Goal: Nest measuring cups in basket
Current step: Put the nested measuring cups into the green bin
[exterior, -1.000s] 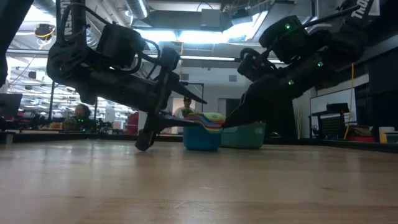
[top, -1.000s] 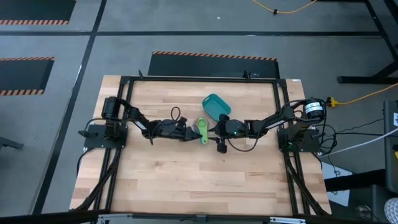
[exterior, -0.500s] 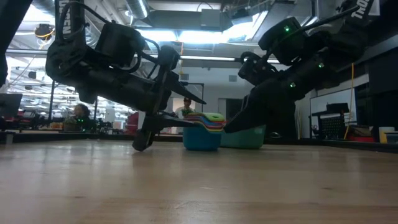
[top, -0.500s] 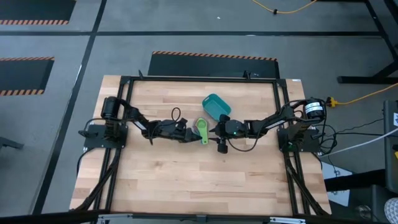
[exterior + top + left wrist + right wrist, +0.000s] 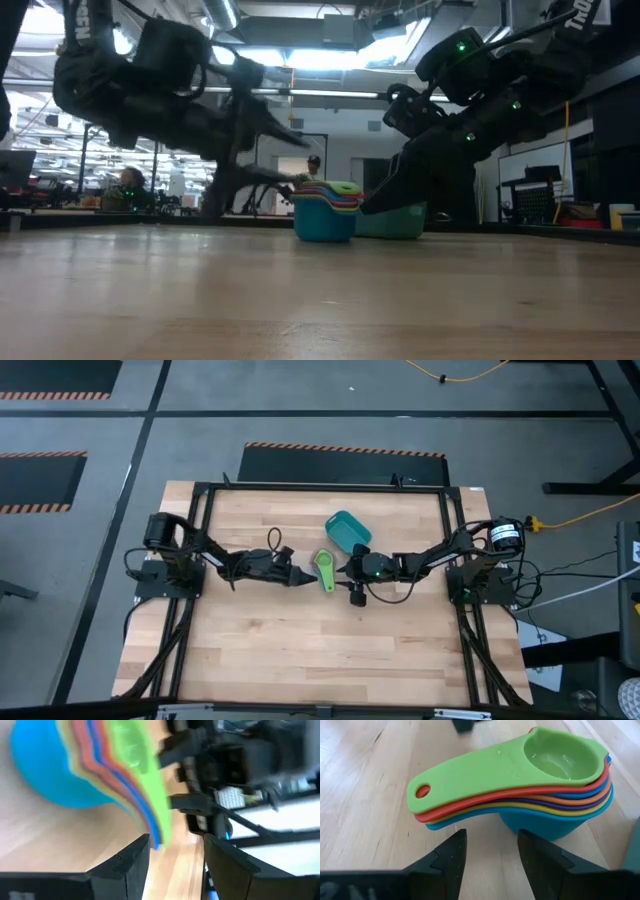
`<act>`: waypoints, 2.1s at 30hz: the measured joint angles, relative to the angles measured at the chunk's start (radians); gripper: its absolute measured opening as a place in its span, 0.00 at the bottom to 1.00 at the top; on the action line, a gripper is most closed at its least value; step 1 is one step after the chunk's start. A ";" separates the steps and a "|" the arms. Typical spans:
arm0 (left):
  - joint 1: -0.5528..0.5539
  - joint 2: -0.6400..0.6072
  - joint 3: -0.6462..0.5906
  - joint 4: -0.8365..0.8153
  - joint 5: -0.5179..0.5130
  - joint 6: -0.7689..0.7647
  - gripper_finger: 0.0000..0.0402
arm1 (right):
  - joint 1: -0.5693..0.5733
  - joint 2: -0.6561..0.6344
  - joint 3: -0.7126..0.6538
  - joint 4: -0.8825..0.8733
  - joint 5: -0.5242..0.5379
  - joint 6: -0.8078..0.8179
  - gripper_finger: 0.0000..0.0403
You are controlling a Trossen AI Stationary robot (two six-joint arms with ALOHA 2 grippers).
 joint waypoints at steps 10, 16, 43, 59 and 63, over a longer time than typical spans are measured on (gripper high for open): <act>0.018 -0.028 -0.005 0.004 -0.032 0.260 0.45 | 0.000 0.000 0.000 0.008 0.001 0.002 0.45; 0.025 -0.028 -0.004 0.004 -0.047 0.281 0.45 | 0.000 0.000 0.000 0.008 0.001 0.003 0.45; -0.004 -0.028 -0.003 -0.136 0.001 0.309 0.79 | 0.000 0.000 0.000 0.006 0.001 0.000 0.45; -0.024 -0.028 0.043 -0.170 -0.063 0.267 0.80 | 0.000 0.018 0.014 0.024 0.035 0.000 0.45; -0.024 -0.028 0.068 -0.211 -0.063 0.284 0.80 | 0.000 0.041 0.043 0.024 0.035 0.000 0.45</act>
